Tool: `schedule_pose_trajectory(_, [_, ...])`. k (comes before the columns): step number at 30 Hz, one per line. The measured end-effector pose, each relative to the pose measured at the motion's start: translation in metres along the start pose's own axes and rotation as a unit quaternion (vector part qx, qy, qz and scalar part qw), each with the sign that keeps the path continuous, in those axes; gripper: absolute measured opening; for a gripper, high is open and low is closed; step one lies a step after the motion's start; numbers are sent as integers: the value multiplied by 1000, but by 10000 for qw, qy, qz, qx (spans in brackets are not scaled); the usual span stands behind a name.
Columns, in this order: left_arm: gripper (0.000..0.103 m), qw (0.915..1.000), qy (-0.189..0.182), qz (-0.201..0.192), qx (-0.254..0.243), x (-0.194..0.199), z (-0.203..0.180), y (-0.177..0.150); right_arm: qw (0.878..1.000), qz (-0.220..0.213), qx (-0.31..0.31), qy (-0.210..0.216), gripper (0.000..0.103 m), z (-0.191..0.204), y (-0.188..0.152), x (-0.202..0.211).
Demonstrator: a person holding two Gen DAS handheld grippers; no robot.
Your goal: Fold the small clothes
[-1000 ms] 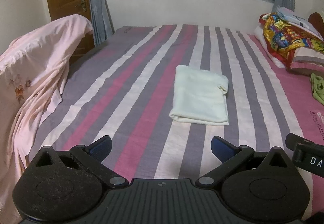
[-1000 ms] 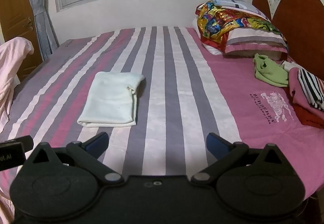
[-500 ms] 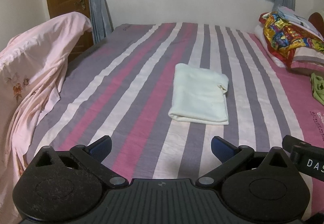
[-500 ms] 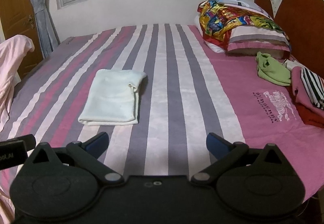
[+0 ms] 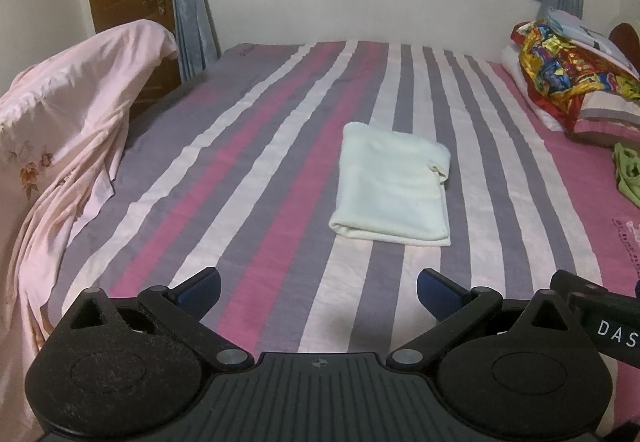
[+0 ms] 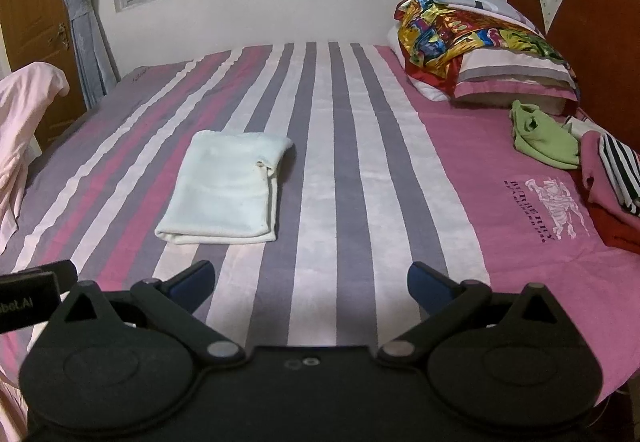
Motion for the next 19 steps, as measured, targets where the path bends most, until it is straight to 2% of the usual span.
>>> schedule_pose_trajectory(10, [103,9999,-72,99,26,-14,1,1,10000,71,50,-10,102,3,-1,-10])
schedule_pose_trajectory(16, [103,9997,-225,-20,128,-20,-3,6,10000,79,49,-10,102,5,0,-14])
schedule_pose_trajectory(19, [103,9997,-184,-112,110,-25,-6,11,9999,96,30,-24,102,5,0,-17])
Point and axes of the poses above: each gripper's, at about its wrist camera, not at the fingertips, and x roughly against the way its jaws point, z to its left, y to its top, the point moved 6 cm from there along -x, roughly the way its jaws point, and after that the axes turned 11 degrees about -z, right-handed, at the moved point
